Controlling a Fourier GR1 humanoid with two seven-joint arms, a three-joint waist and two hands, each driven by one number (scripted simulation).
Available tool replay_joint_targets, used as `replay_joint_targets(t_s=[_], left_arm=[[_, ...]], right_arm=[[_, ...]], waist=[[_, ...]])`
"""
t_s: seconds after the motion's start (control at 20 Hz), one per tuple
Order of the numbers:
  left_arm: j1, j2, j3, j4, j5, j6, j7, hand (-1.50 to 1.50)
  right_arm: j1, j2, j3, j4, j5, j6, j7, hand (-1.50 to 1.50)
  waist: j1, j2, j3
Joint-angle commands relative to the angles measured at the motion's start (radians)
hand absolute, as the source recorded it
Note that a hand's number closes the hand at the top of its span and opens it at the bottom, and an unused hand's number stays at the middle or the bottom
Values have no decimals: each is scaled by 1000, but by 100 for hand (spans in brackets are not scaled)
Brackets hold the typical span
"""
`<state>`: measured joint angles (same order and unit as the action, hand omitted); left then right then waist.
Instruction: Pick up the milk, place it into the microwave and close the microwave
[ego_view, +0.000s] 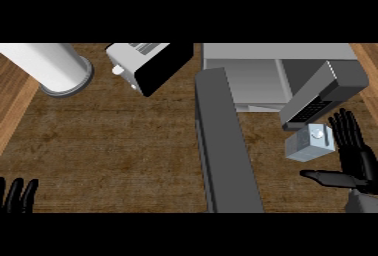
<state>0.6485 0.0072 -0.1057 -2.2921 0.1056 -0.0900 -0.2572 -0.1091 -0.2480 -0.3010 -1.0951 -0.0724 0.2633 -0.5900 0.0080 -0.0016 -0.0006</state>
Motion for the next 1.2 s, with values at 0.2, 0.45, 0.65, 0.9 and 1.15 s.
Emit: replay_joint_targets(t_s=[0.2, 0.45, 0.65, 0.9, 1.15], left_arm=[[-68, 5, 32, 3, 10, 13, 75, -150], [-20, 9, 49, 19, 32, -27, 6, -150], [-51, 25, 94, 45, 70, -44, 15, -150], [-26, -6, 28, 24, 21, -34, 5, -150], [-8, -2, 57, 3, 38, -35, 7, -150]], right_arm=[[-145, -17, -36, 287, 44, -80, -111, -150], [-139, -73, -81, 437, 98, -163, -239, -150], [-241, -103, -79, 604, 129, -185, -266, -150], [-249, -141, -57, 682, 98, 67, -315, -150], [-239, -116, 25, 654, 104, 314, -354, -150]], waist=[[1, 4, 1], [14, 7, 3], [17, 8, 3], [17, 9, 4], [17, 5, 4]])
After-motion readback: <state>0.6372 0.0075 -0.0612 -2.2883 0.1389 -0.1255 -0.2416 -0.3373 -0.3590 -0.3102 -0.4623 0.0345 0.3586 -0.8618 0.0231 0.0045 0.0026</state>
